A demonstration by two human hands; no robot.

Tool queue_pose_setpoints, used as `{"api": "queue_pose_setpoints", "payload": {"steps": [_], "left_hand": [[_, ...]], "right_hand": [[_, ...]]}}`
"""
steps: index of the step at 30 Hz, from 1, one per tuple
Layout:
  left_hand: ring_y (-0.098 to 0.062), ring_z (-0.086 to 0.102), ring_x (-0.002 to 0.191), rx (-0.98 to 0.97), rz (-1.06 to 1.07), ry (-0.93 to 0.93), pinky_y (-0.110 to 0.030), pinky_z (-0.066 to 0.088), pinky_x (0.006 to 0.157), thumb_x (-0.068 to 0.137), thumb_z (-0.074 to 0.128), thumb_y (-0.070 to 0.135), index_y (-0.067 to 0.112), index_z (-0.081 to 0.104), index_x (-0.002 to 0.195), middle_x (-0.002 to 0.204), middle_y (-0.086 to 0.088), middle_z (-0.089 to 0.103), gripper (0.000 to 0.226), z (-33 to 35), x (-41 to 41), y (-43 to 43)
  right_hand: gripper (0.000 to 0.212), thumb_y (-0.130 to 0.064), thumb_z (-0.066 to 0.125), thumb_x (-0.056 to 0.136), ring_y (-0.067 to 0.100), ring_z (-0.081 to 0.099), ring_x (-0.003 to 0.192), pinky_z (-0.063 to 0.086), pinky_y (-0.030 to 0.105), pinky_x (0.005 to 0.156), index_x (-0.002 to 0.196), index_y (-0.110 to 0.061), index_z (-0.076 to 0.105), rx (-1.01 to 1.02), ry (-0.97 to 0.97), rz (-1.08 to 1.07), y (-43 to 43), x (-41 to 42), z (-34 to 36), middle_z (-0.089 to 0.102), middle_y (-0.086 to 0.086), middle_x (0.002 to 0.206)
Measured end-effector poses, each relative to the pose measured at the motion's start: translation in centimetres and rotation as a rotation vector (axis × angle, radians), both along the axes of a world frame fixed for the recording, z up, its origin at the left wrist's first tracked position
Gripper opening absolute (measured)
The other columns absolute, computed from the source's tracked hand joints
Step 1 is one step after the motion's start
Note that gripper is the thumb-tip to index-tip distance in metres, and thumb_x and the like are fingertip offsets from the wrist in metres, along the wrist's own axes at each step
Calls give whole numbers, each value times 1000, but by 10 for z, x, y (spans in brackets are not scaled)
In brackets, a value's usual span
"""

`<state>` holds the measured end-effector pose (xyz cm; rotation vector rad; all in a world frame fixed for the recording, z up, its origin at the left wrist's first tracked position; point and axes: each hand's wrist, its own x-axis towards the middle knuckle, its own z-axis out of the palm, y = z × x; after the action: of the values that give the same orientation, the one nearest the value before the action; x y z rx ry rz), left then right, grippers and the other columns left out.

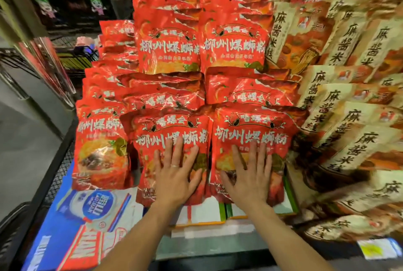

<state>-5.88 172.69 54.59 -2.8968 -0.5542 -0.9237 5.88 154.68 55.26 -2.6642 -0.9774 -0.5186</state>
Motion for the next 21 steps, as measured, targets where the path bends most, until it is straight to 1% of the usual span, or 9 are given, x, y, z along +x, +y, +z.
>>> {"api": "queue_pose_setpoints", "payload": {"steps": [3, 5, 6, 9, 13, 15, 18, 19, 21], "left_hand": [[-29, -1, 155, 107, -11, -49, -56, 0, 122, 91, 45, 56, 37, 14, 159, 169, -4, -2, 77, -21, 10, 12], [-29, -2, 155, 137, -27, -89, -55, -1, 122, 92, 42, 57, 36, 14, 159, 169, -4, -2, 75, -27, 15, 13], [-28, -2, 155, 141, -30, -99, -55, -2, 122, 93, 41, 57, 36, 14, 159, 169, -4, -3, 74, -29, 16, 14], [-28, -3, 155, 142, -38, -100, -54, -3, 122, 94, 38, 57, 36, 13, 159, 169, -4, -3, 74, -32, 15, 14], [-29, -3, 155, 123, -14, -61, -55, -3, 122, 93, 40, 56, 35, 13, 159, 169, -4, -4, 75, -28, 14, 13], [-30, -2, 155, 90, 5, -15, -56, -1, 122, 93, 41, 55, 33, 17, 159, 169, -5, -3, 74, -21, 11, 9], [-32, 5, 155, 37, 15, 41, -59, 5, 121, 93, 44, 52, 30, 31, 156, 168, -6, 10, 68, -2, 1, 2], [-32, 7, 155, 26, 23, 58, -60, 6, 121, 93, 44, 52, 29, 34, 154, 167, -6, 14, 66, 6, -4, 0], [-32, 9, 155, 7, 52, 82, -59, 6, 121, 92, 44, 52, 29, 36, 154, 166, -5, 18, 66, 24, -14, -4]], "right_hand": [[83, -64, 40, 89, 45, 5, 150, 10, 60, 119, 158, -31, 9, 93, -35, 39, 7, 12, -20, 6, 23, 163], [78, -65, 35, 92, 46, 8, 150, 9, 59, 120, 158, -31, 10, 146, -53, 49, 7, 15, -30, 12, 23, 162], [77, -65, 33, 93, 46, 8, 150, 9, 58, 120, 158, -32, 9, 160, -58, 51, 8, 16, -32, 12, 23, 162], [77, -66, 30, 93, 45, 7, 150, 8, 58, 120, 158, -32, 8, 177, -55, 60, 8, 17, -36, 3, 18, 165], [77, -66, 29, 93, 43, 3, 151, 9, 58, 120, 158, -31, 8, 124, -18, 32, 7, 16, -32, 4, 20, 164], [78, -65, 31, 92, 42, 1, 151, 10, 58, 119, 159, -30, 9, 69, 12, 7, 5, 12, -23, 1, 21, 164], [80, -64, 37, 91, 40, 4, 152, 15, 59, 117, 158, -23, 19, 23, 37, -15, -1, 1, -3, 4, 23, 164], [81, -64, 39, 91, 39, 4, 152, 15, 59, 118, 158, -21, 21, 23, 44, -19, -4, -3, 5, 5, 23, 164], [83, -64, 41, 90, 38, 3, 152, 10, 57, 120, 158, -20, 20, 19, 55, -15, -8, -7, 25, 4, 22, 164]]}}
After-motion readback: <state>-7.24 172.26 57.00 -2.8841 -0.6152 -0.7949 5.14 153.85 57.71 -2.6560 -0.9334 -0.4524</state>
